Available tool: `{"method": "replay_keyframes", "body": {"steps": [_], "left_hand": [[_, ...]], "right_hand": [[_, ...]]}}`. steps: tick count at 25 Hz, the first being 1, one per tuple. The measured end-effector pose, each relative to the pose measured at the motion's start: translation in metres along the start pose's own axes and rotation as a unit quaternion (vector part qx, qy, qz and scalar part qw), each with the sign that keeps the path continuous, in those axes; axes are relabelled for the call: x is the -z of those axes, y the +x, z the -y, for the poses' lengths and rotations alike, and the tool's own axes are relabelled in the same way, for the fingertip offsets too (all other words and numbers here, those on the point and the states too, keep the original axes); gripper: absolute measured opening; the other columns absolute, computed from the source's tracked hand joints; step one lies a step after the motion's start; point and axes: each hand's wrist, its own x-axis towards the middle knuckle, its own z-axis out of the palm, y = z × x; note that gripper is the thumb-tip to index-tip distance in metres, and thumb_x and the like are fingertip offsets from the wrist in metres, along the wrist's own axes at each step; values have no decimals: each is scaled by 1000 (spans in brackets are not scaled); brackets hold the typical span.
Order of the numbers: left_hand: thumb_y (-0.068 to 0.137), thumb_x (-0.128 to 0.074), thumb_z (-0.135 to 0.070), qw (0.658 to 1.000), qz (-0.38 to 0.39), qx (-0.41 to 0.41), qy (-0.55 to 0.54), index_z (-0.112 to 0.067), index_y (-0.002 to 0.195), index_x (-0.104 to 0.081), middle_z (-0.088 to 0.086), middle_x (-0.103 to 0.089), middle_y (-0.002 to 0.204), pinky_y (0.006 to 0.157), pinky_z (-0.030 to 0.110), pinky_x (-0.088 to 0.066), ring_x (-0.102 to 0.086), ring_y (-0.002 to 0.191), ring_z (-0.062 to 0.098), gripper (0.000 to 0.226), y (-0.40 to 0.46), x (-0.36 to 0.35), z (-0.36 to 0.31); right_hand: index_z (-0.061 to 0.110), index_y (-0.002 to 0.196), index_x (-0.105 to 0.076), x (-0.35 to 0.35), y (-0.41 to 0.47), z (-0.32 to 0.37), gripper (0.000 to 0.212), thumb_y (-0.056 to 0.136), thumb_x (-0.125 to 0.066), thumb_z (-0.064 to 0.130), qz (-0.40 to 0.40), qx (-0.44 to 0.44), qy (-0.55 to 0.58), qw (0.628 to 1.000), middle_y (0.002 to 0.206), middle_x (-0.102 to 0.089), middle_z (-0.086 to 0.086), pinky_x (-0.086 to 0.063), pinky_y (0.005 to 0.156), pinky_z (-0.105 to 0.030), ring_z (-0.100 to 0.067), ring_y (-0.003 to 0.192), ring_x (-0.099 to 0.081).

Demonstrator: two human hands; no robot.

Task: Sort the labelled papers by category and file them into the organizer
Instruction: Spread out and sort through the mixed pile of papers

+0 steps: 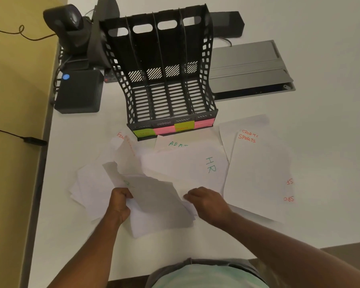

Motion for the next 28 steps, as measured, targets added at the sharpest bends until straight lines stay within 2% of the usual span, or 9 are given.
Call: {"method": "replay_keyframes", "body": {"steps": [3,5,6,9,11,14,18,23,28], "left_hand": [[49,-44,3,1000,-2,-2,28,-3,72,-60,6,-60,57,65,31,-44,-51,60,29,29,-1,-1,1],[40,-46,1,999,3,0,45,-2,69,-59,8,-60,59,66,32,-43,-50,63,30,32,-2,-3,2],[39,-46,1,999,8,-1,51,-2,69,-59,8,-60,60,67,33,-43,-51,64,30,33,-2,-4,2],[39,-47,2,998,9,5,67,-2,69,-62,8,-62,60,68,33,-44,-52,65,31,34,-2,-8,4],[38,-46,1,997,4,9,72,-3,66,-61,7,-60,59,68,33,-43,-51,65,31,31,-3,-9,4],[38,-46,1,998,-2,14,68,-3,61,-63,7,-61,57,67,32,-43,-51,64,31,29,-4,-8,6],[39,-46,2,998,3,15,64,-9,47,-68,6,-61,55,65,31,-43,-52,62,30,26,-4,-9,8],[37,-47,1,998,-4,18,66,-4,57,-64,7,-60,58,67,32,-42,-51,67,30,26,4,-8,10],[52,-51,4,997,-15,14,69,-3,67,-62,9,-60,70,74,35,-44,-53,74,31,20,5,-12,9]], "right_hand": [[21,113,-73,20,20,-2,36,93,-58,46,6,-206,207,956,113,-71,8,-51,85,-23,-12,107,-66],[15,110,-74,39,43,-19,48,96,-49,54,3,-383,438,813,113,-72,4,-52,82,-23,-12,108,-65],[9,109,-73,44,53,-32,50,98,-47,51,0,-424,461,779,112,-72,-3,-54,79,-26,-16,106,-65],[1,108,-58,50,73,-55,41,87,-60,37,56,-445,192,873,114,-59,-15,-51,80,-33,-31,106,-57],[9,129,-45,39,77,-58,62,80,-72,36,87,-470,70,876,129,-46,-16,-48,93,-42,-33,120,-47],[14,139,-33,22,81,-58,88,72,-77,52,70,-515,39,853,136,-44,-13,-44,100,-49,-32,126,-44],[14,144,-28,12,89,-65,91,75,-76,49,56,-527,39,847,139,-45,-16,-44,101,-50,-34,126,-45],[14,137,-36,14,90,-66,73,81,-75,39,19,-538,97,837,134,-45,-17,-47,98,-49,-33,123,-45],[17,118,-55,24,83,-62,40,86,-68,36,-34,-525,151,837,110,-67,-3,-47,92,-42,-29,103,-64]]}}
